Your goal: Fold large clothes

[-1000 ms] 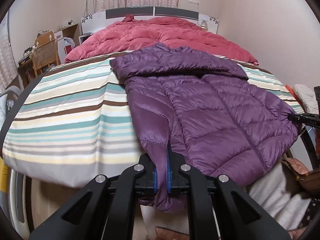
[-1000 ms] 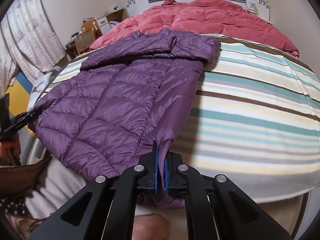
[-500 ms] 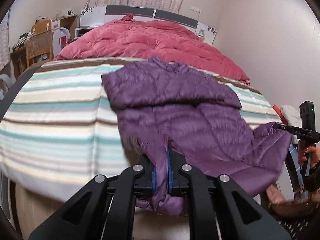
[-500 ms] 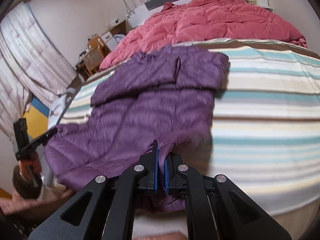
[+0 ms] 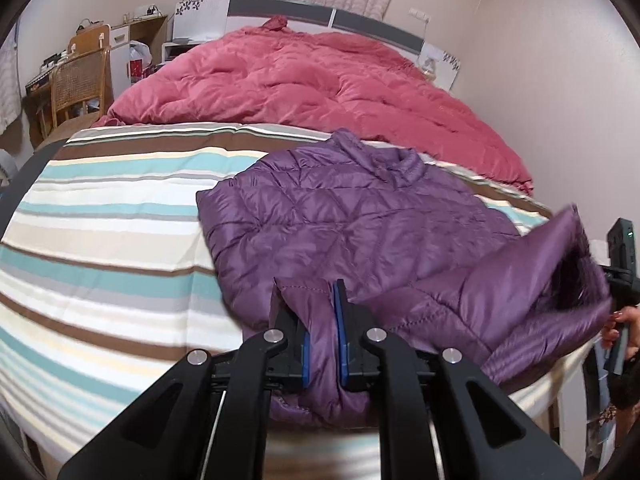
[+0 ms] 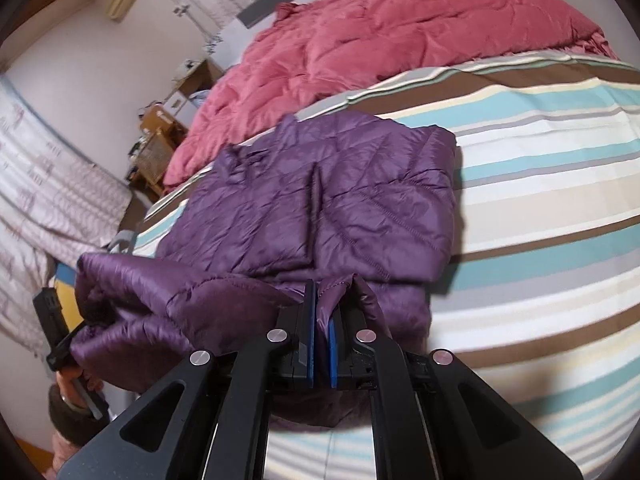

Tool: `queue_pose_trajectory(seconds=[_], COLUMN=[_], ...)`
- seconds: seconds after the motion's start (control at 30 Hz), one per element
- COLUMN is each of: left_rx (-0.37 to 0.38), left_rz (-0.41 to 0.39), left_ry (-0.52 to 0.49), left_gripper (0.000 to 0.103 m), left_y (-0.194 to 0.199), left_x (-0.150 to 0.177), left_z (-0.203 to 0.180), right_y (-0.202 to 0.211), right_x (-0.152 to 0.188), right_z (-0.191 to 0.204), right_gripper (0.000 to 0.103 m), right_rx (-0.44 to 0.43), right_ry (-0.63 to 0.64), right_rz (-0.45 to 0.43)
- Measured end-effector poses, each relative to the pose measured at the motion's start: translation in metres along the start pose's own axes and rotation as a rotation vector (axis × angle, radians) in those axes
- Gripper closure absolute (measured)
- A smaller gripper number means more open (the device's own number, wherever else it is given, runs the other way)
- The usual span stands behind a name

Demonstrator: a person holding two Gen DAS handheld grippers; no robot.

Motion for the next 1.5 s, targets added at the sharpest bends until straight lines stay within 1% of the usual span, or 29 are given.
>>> queue_pose_trajectory(seconds=[0.13, 0.2, 0.23, 0.3, 0.33, 0.37, 0.4, 0.43, 0.47, 0.5, 0.53, 0.57, 0.6, 0.67, 0.7, 0.8, 0.87, 0.97, 1.07, 1.1, 1.13, 1.17, 1.2, 1.23, 1.27, 1.3, 1.33, 1.37, 1.5], left_rx=[-0.027, -0.029, -0.024, 0.011, 0.028, 0.040, 0.049, 0.026, -0.015, -0.022, -0.010, 0.004, 0.009, 0.017, 0.021, 0.034, 0.032, 0.024, 0.017, 0.016, 0.024, 0.023, 0.018, 0.017, 0.018, 0.015, 0.020, 0.033, 0.040], left_rz=[0.020, 0.032, 0.033, 0.013, -0.009, -0.026, -0.058, -0.087, -0.149, -0.186, -0.201, -0.202, -0.202, -0.210, -0.207, -0.184, -0.162, -0.125, -0.099, -0.095, -0.077, -0.068, -0.061, -0.057, -0.054, -0.055, -0.061, -0.072, -0.136], left_ry=[0.018, 0.034, 0.045, 0.085, 0.109, 0.128, 0.160, 0.178, 0.200, 0.220, 0.242, 0.264, 0.269, 0.244, 0.227, 0.142, 0.103, 0.055, 0.010, 0.004, 0.001, 0.004, 0.008, 0.012, 0.018, 0.023, 0.032, 0.044, 0.065], left_gripper=[0.088, 0.078, 0.074, 0.062, 0.058, 0.048, 0.030, 0.019, 0.011, 0.011, 0.011, 0.011, 0.010, 0.009, 0.008, 0.006, 0.006, 0.006, 0.010, 0.018, 0.023, 0.030, 0.040, 0.047, 0.062, 0.076, 0.081, 0.086, 0.089], left_y=[-0.033, -0.049, -0.053, -0.057, -0.056, -0.054, -0.050, -0.046, -0.038, -0.032, -0.028, -0.027, -0.026, -0.024, -0.025, -0.033, -0.043, -0.053, -0.067, -0.068, -0.072, -0.075, -0.077, -0.078, -0.077, -0.076, -0.074, -0.069, -0.047], left_x=[-0.011, -0.013, -0.014, -0.015, -0.015, -0.016, -0.016, -0.017, -0.019, -0.019, -0.019, -0.019, -0.018, -0.015, -0.014, -0.013, -0.016, -0.020, -0.024, -0.024, -0.025, -0.024, -0.023, -0.022, -0.021, -0.021, -0.020, -0.020, -0.027], left_z=[0.004, 0.007, 0.009, 0.013, 0.018, 0.021, 0.027, 0.032, 0.041, 0.047, 0.052, 0.057, 0.060, 0.059, 0.058, 0.046, 0.037, 0.024, 0.013, 0.011, 0.009, 0.009, 0.008, 0.008, 0.007, 0.008, 0.008, 0.009, 0.009], right_y=[-0.018, -0.024, -0.027, -0.031, -0.032, -0.032, -0.031, -0.032, -0.032, -0.031, -0.030, -0.028, -0.023, -0.013, -0.010, -0.013, -0.020, -0.033, -0.042, -0.045, -0.049, -0.052, -0.056, -0.059, -0.061, -0.060, -0.058, -0.054, -0.031], right_x=[-0.013, -0.018, -0.020, -0.024, -0.024, -0.023, -0.022, -0.022, -0.022, -0.021, -0.021, -0.021, -0.021, -0.024, -0.025, -0.029, -0.029, -0.033, -0.038, -0.040, -0.042, -0.043, -0.043, -0.042, -0.041, -0.040, -0.039, -0.038, -0.040], right_z=[-0.010, -0.012, -0.013, -0.017, -0.020, -0.022, -0.026, -0.028, -0.030, -0.033, -0.035, -0.036, -0.039, -0.041, -0.042, -0.037, -0.026, -0.018, -0.012, -0.011, -0.011, -0.010, -0.010, -0.009, -0.009, -0.008, -0.008, -0.007, -0.007], right_gripper=[0.098, 0.092, 0.087, 0.079, 0.071, 0.065, 0.064, 0.063, 0.061, 0.059, 0.050, 0.034, 0.029, 0.028, 0.028, 0.028, 0.029, 0.029, 0.029, 0.031, 0.039, 0.050, 0.056, 0.065, 0.071, 0.074, 0.080, 0.083, 0.085], right_rx=[0.014, 0.020, 0.019, 0.012, 0.003, -0.009, -0.018, -0.024, -0.032, -0.039, -0.044, -0.036, -0.017, -0.039, -0.050, -0.024, 0.021, 0.110, 0.126, 0.124, 0.124, 0.123, 0.128, 0.134, 0.135, 0.138, 0.143, 0.144, 0.139], right_ry=[-0.045, -0.048, -0.051, -0.061, -0.072, -0.080, -0.091, -0.096, -0.102, -0.110, -0.116, -0.120, -0.123, -0.114, -0.106, -0.014, 0.090, 0.176, 0.220, 0.223, 0.225, 0.229, 0.238, 0.246, 0.254, 0.261, 0.265, 0.267, 0.253], right_rz=[-0.018, -0.033, -0.044, -0.054, -0.063, -0.071, -0.083, -0.089, -0.095, -0.106, -0.119, -0.139, -0.170, -0.225, -0.232, -0.196, -0.171, -0.154, -0.164, -0.164, -0.161, -0.155, -0.142, -0.133, -0.128, -0.131, -0.135, -0.144, -0.194])
Point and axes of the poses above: each gripper's, at about its wrist camera, not at the fingertips, and y roughly against the way its jaws point, z to its left, x to its underside, the point moved 4 cm from there along -y, roughly the way its jaws point, and after that the axes turned 5 degrees about y, right-handed, at the moved point
